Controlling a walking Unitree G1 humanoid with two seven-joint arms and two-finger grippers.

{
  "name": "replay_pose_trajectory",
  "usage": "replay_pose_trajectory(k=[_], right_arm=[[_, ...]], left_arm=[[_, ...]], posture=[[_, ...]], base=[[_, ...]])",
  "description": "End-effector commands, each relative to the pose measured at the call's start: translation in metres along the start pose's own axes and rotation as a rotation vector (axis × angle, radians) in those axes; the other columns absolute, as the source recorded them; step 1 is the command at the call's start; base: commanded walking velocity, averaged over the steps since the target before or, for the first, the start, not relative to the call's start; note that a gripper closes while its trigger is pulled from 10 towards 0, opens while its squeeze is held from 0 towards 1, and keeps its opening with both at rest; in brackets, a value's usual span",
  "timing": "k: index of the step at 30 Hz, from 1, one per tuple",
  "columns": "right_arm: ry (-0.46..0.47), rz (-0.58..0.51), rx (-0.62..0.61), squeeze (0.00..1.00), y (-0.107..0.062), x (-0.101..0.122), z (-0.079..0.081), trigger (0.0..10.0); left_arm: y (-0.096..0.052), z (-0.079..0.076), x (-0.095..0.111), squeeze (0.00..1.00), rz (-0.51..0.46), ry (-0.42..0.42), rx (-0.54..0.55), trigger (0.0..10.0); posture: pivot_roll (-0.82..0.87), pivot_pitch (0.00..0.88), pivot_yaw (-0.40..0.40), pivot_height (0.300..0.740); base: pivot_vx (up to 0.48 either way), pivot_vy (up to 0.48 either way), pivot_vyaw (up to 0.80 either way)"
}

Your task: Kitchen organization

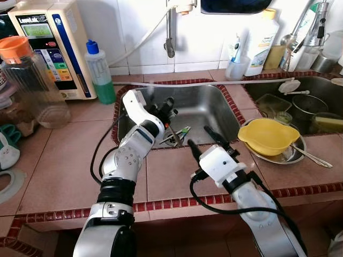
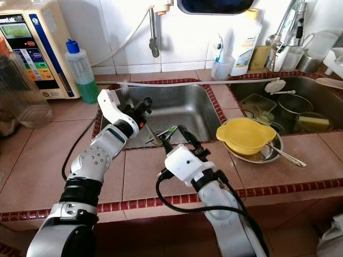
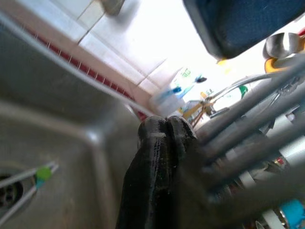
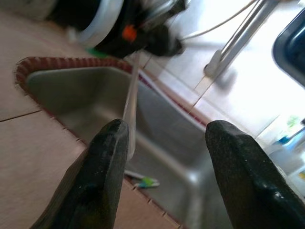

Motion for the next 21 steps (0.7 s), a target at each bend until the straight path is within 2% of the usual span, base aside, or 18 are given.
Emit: replay_pose_trajectory(k=[1, 5, 7, 9, 10, 14, 18, 20, 21], right_arm=[[0.037, -0.011, 0.014, 1.0, -0.003, 0.005, -0.001, 10.0], [0.085, 0.001, 0.044, 1.0, -0.007, 0.007, 0.002, 10.0], [0.154, -0.002, 0.091, 1.0, -0.009, 0.012, 0.007, 10.0], [0.164, -0.003, 0.099, 1.0, -0.01, 0.014, 0.008, 10.0], [0.209, -0.007, 0.127, 1.0, -0.01, 0.019, 0.012, 10.0], [0.319, -0.003, 0.19, 1.0, -0.012, 0.027, 0.018, 10.0], [0.389, 0.014, 0.231, 1.0, -0.014, 0.029, 0.022, 10.0], [0.393, 0.029, 0.256, 1.0, -0.017, 0.03, 0.023, 10.0], [0.392, 0.031, 0.257, 1.0, -0.017, 0.03, 0.023, 10.0]], left_arm=[[0.007, -0.008, 0.004, 0.0, -0.017, 0.049, -0.021, 0.0], [0.009, 0.003, 0.004, 0.0, -0.03, 0.124, 0.007, 0.0], [0.01, 0.009, 0.001, 0.0, -0.034, 0.204, 0.016, 0.0], [0.01, 0.01, 0.001, 0.0, -0.034, 0.223, 0.014, 0.0], [0.011, 0.011, -0.005, 0.0, -0.026, 0.288, 0.004, 0.0], [0.011, 0.015, -0.015, 0.0, -0.017, 0.382, 0.008, 0.0], [0.011, 0.016, -0.021, 0.0, -0.017, 0.431, 0.01, 0.0], [0.011, 0.019, -0.028, 0.0, -0.006, 0.463, 0.021, 0.0], [0.01, 0.019, -0.03, 0.0, -0.001, 0.473, 0.018, 3.3]], posture=[[0.03, 0.0, 0.046, 0.74], [0.03, 0.0, 0.046, 0.74], [0.02, 0.0, 0.044, 0.74], [0.02, 0.0, 0.044, 0.74], [0.02, 0.0, 0.044, 0.74], [0.0, 0.0, 0.042, 0.74], [0.0, 0.0, 0.04, 0.74], [-0.01, 0.0, 0.04, 0.74], [-0.01, 0.0, 0.04, 0.74]], base=[[0.0, 0.0, 0.0], [0.0, 0.0, 0.0], [0.0, 0.0, 0.0], [0.0, 0.0, 0.0], [0.0, 0.0, 0.0], [0.0, 0.0, 0.0], [0.0, 0.0, 0.0], [0.0, 0.0, 0.0], [0.0, 0.0, 0.0]])
Point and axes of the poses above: a point about 5 cm out from each wrist's last joint towards the gripper, its own y axis pointing out of the wrist towards the gripper, its own x axis along the axis of the wrist's last joint, z = x × y, the point moved 2 cm from there along y, pointing out of the wrist towards the gripper, and after that the axes turned 3 degrees about y, right-handed, at the moved point
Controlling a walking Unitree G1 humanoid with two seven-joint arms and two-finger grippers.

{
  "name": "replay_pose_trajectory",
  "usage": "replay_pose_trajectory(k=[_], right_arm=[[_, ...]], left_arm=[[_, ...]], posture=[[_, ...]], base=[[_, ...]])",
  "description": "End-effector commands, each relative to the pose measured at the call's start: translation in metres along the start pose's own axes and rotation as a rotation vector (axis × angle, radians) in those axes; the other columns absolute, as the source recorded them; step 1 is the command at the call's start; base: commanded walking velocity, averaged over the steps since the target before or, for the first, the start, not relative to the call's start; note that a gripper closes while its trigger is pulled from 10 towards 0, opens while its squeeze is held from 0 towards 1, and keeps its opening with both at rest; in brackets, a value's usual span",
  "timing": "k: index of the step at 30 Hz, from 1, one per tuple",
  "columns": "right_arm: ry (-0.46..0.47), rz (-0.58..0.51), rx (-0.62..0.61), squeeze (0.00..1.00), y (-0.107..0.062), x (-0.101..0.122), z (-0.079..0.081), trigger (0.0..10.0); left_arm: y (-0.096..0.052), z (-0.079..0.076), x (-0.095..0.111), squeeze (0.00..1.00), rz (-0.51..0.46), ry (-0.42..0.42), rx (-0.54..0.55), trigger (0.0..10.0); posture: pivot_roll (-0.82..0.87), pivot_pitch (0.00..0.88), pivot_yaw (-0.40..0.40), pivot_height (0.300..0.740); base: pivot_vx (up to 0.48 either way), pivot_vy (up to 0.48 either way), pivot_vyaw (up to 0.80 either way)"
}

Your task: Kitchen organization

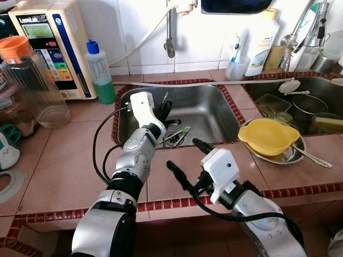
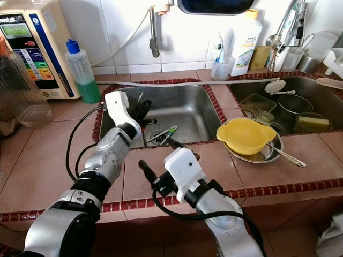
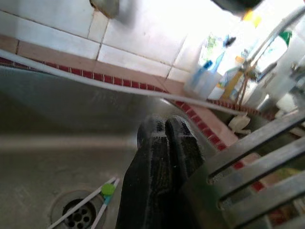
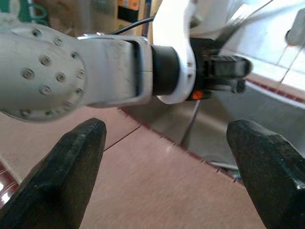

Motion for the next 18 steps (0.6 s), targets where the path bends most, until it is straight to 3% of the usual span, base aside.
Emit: replay_pose_trajectory(k=[1, 2, 3, 18], right_arm=[[0.006, -0.008, 0.012, 1.0, -0.002, 0.005, 0.002, 10.0], [0.008, -0.006, 0.012, 1.0, -0.002, 0.005, 0.002, 10.0], [0.01, -0.004, 0.011, 1.0, -0.003, 0.006, 0.001, 10.0], [0.014, 0.009, -0.006, 1.0, -0.001, 0.01, -0.002, 10.0]], left_arm=[[0.002, -0.007, 0.0, 0.53, -0.004, 0.057, -0.028, 10.0], [0.002, -0.008, -0.001, 0.82, -0.003, 0.066, -0.033, 10.0], [0.001, -0.009, -0.004, 0.98, 0.001, 0.077, -0.037, 10.0], [-0.002, -0.008, -0.018, 1.0, 0.031, 0.114, -0.026, 10.0]], posture=[[-0.01, 0.0, 0.041, 0.74], [-0.01, 0.0, 0.041, 0.74], [-0.01, 0.0, 0.043, 0.74], [-0.02, 0.0, 0.042, 0.74]], base=[[0.0, 0.0, 0.0], [0.0, 0.0, 0.0], [0.0, 0.0, 0.0], [0.0, 0.0, 0.0]])
Point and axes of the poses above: a point about 5 cm out from each wrist's last joint towards the gripper, its own y axis pointing out of the wrist towards the gripper, its own x axis along the axis of the wrist's last joint, z = x × y, the point moved 2 cm from there along y, pointing out of the wrist towards the gripper, and after that the axes turned 3 degrees about y, right-handed, at the moved point
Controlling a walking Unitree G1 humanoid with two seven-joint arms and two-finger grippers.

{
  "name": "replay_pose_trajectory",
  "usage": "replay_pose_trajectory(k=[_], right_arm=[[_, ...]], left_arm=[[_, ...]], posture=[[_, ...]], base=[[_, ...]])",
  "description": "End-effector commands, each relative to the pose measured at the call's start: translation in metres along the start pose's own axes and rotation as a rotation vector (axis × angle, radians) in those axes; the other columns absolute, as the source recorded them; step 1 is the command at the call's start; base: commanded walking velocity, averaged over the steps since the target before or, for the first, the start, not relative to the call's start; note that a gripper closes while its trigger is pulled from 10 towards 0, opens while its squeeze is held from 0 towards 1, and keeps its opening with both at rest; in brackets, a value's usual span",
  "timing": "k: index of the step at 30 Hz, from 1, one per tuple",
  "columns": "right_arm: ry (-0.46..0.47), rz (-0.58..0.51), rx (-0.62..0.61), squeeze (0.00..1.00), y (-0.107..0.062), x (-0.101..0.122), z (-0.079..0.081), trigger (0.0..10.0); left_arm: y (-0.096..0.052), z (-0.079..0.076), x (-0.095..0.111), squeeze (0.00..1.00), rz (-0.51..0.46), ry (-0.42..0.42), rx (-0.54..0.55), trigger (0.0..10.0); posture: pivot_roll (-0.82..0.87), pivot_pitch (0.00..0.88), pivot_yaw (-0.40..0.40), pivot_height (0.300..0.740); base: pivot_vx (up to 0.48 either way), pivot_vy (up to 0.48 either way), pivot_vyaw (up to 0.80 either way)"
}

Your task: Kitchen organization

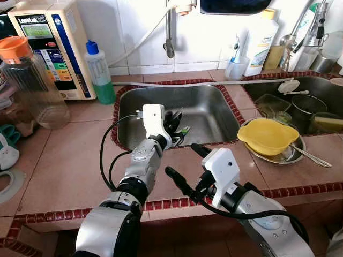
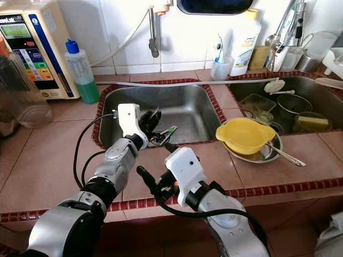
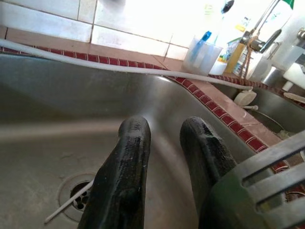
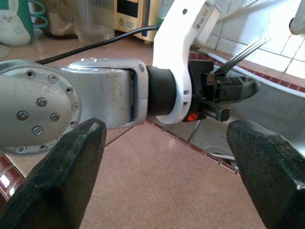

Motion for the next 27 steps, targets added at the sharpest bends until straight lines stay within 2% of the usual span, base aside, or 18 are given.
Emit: replay_pose_trajectory(k=[1, 5, 7, 11, 27], right_arm=[[-0.013, -0.022, -0.002, 1.0, 0.0, 0.007, -0.001, 10.0], [-0.014, -0.021, -0.003, 1.0, 0.0, 0.008, -0.001, 10.0], [-0.005, -0.02, 0.002, 1.0, 0.0, 0.008, 0.0, 10.0], [-0.005, -0.021, 0.003, 1.0, 0.0, 0.008, 0.0, 10.0], [-0.014, -0.02, -0.011, 1.0, -0.001, 0.008, -0.002, 10.0]], left_arm=[[0.003, -0.004, 0.006, 1.0, -0.016, 0.035, -0.015, 10.0], [0.003, -0.004, 0.005, 1.0, -0.018, 0.076, -0.016, 10.0], [0.002, -0.002, 0.006, 1.0, -0.021, 0.133, -0.017, 10.0], [0.003, -0.001, 0.01, 1.0, -0.031, 0.187, -0.007, 10.0], [0.007, 0.008, 0.022, 1.0, -0.049, 0.233, 0.061, 10.0]], posture=[[-0.02, 0.0, 0.044, 0.74], [-0.02, 0.0, 0.045, 0.74], [-0.02, 0.0, 0.045, 0.74], [-0.02, 0.0, 0.042, 0.74], [-0.03, 0.0, 0.041, 0.74]], base=[[0.0, 0.0, 0.0], [0.0, 0.0, 0.0], [0.0, 0.0, 0.0], [0.0, 0.0, 0.0], [0.0, 0.0, 0.0]])
Point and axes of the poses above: a point about 5 cm out from each wrist's last joint towards the gripper, its own y axis pointing out of the wrist towards the gripper, its own x axis along the axis of the wrist's last joint, z = x × y, the point moved 2 cm from there along y, pointing out of the wrist towards the gripper, and after that the axes turned 3 degrees about y, right-handed, at the moved point
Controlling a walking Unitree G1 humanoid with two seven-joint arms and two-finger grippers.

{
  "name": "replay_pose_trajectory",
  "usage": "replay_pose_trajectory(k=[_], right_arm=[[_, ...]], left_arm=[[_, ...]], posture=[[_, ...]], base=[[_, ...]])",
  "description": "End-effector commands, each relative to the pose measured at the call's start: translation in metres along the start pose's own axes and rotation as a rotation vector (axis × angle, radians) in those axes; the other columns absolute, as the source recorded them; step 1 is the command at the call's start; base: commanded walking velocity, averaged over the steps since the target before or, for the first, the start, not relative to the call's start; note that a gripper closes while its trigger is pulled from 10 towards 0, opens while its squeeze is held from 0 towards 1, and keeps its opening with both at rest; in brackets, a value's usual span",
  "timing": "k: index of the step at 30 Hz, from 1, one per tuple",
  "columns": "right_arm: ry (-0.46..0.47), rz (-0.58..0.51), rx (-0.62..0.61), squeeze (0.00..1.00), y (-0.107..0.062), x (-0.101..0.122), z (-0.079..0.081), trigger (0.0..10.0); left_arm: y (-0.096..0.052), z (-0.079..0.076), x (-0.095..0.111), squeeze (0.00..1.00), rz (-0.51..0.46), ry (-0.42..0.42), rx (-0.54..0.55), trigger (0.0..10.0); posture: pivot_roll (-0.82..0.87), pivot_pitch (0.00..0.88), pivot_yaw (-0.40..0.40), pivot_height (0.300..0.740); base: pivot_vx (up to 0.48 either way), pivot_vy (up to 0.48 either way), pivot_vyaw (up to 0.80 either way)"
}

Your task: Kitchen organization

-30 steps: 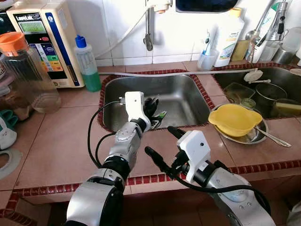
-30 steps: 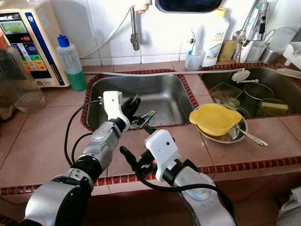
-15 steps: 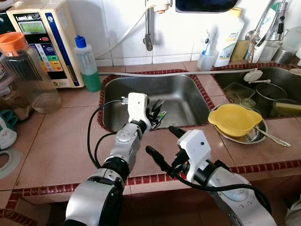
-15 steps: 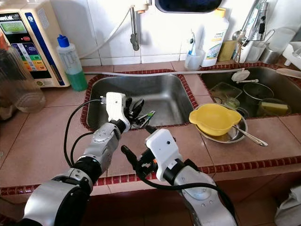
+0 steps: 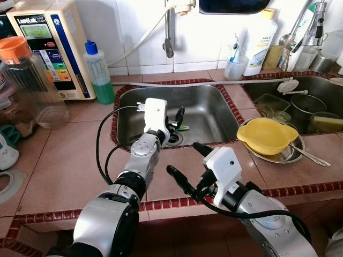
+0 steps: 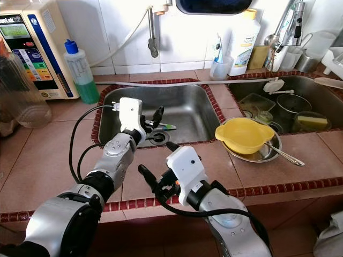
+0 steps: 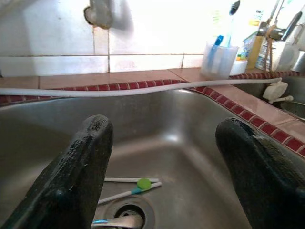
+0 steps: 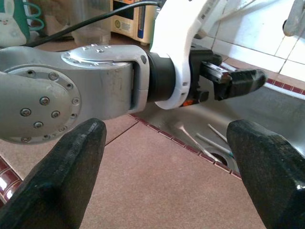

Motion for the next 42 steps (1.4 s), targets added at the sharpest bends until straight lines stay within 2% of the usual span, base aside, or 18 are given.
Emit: replay_pose_trajectory(k=[1, 7, 12, 13, 17, 20, 21, 24, 25, 31, 33, 35, 36, 37, 38, 40, 41, 42], right_arm=[[-0.014, -0.016, 0.0, 1.0, 0.001, 0.005, -0.001, 10.0], [-0.026, -0.019, -0.031, 1.0, 0.001, 0.005, -0.004, 10.0], [-0.054, -0.022, -0.156, 1.0, -0.001, 0.005, -0.022, 10.0], [-0.068, -0.027, -0.275, 1.0, -0.003, 0.007, -0.039, 10.0], [-0.127, -0.014, -0.49, 1.0, -0.011, 0.009, -0.071, 10.0], [-0.163, 0.005, -0.605, 1.0, -0.018, 0.009, -0.087, 10.0], [-0.179, 0.02, -0.725, 1.0, -0.029, 0.009, -0.103, 10.0], [-0.182, 0.026, -0.812, 1.0, -0.038, 0.008, -0.113, 10.0], [-0.154, 0.024, -0.902, 1.0, -0.047, 0.007, -0.123, 10.0], [-0.124, 0.009, -1.075, 1.0, -0.068, 0.006, -0.14, 10.0], [-0.014, -0.028, -1.181, 1.0, -0.081, 0.003, -0.147, 10.0], [0.02, -0.038, -1.215, 1.0, -0.085, 0.001, -0.149, 10.0], [0.043, -0.045, -1.236, 0.92, -0.088, 0.0, -0.151, 10.0], [0.067, -0.052, -1.26, 0.36, -0.092, -0.002, -0.153, 10.0], [0.097, -0.059, -1.29, 0.0, -0.097, -0.005, -0.155, 10.0], [0.141, -0.062, -1.328, 0.0, -0.103, -0.011, -0.158, 10.0], [0.188, -0.069, -1.355, 0.0, -0.107, -0.015, -0.16, 10.0], [0.27, -0.081, -1.381, 0.0, -0.11, -0.022, -0.162, 10.0]], left_arm=[[0.002, 0.001, 0.004, 1.0, -0.007, 0.011, 0.006, 10.0], [0.003, 0.005, 0.01, 1.0, -0.029, 0.018, 0.014, 10.0], [0.005, 0.002, 0.019, 1.0, -0.072, -0.057, -0.056, 10.0], [0.003, 0.001, 0.02, 1.0, -0.085, -0.087, -0.082, 10.0], [-0.003, 0.0, 0.02, 1.0, -0.102, -0.149, -0.106, 10.0], [-0.008, -0.003, 0.019, 1.0, -0.106, -0.173, -0.136, 10.0], [-0.015, -0.005, 0.019, 1.0, -0.113, -0.204, -0.17, 10.0], [-0.021, -0.006, 0.02, 1.0, -0.113, -0.231, -0.184, 10.0], [-0.028, -0.007, 0.021, 1.0, -0.11, -0.231, -0.199, 10.0], [-0.042, -0.007, 0.017, 1.0, -0.077, -0.227, -0.203, 10.0], [-0.048, -0.006, 0.015, 1.0, -0.058, -0.225, -0.2, 10.0], [-0.049, -0.006, 0.015, 1.0, -0.051, -0.223, -0.2, 10.0], [-0.05, -0.006, 0.015, 1.0, -0.047, -0.221, -0.202, 10.0], [-0.052, -0.006, 0.014, 1.0, -0.042, -0.219, -0.206, 10.0], [-0.053, -0.007, 0.015, 1.0, -0.036, -0.212, -0.212, 10.0], [-0.056, -0.008, 0.015, 1.0, -0.026, -0.198, -0.221, 10.0], [-0.057, -0.008, 0.015, 0.91, -0.02, -0.194, -0.224, 10.0], [-0.059, -0.008, 0.015, 0.0, -0.016, -0.185, -0.235, 10.0]], posture=[[-0.03, 0.0, 0.041, 0.74], [-0.03, 0.0, 0.041, 0.74], [-0.03, 0.0, 0.044, 0.74], [-0.02, 0.0, 0.044, 0.74], [-0.01, 0.0, 0.046, 0.74], [0.0, 0.0, 0.045, 0.74], [0.0, 0.0, 0.043, 0.74], [0.0, 0.0, 0.041, 0.74], [0.0, 0.0, 0.041, 0.74], [0.01, 0.0, 0.043, 0.74], [0.01, 0.0, 0.045, 0.74], [0.01, 0.0, 0.048, 0.74], [0.01, 0.0, 0.048, 0.74], [0.01, 0.0, 0.051, 0.74], [0.01, 0.0, 0.051, 0.74], [0.01, 0.0, 0.053, 0.74], [0.01, 0.0, 0.057, 0.74], [0.01, 0.0, 0.06, 0.74]], base=[[0.0, 0.0, 0.0], [0.0, 0.0, 0.0], [0.0, 0.0, 0.0], [0.0, 0.0, 0.0], [0.0, 0.0, 0.0], [0.0, 0.0, 0.0], [0.0, 0.0, 0.0], [0.0, 0.0, 0.0], [0.0, 0.0, 0.0], [0.0, 0.0, 0.0], [0.0, 0.0, 0.0], [0.0, 0.0, 0.0], [0.0, 0.0, 0.0], [0.0, 0.0, 0.0], [0.0, 0.0, 0.0], [0.0, 0.0, 0.0], [0.0, 0.0, 0.0], [0.0, 0.0, 0.0]])
Point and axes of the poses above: a point about 5 cm out from each wrist's last joint towards the gripper, its own y axis pointing out of the wrist towards the gripper, its own x axis along the axis of the wrist's last joint, z = x × y, the point moved 2 cm from there along y, pointing out of the wrist towards the gripper, and after that the axes turned 3 degrees about y, right-handed, at the moved point
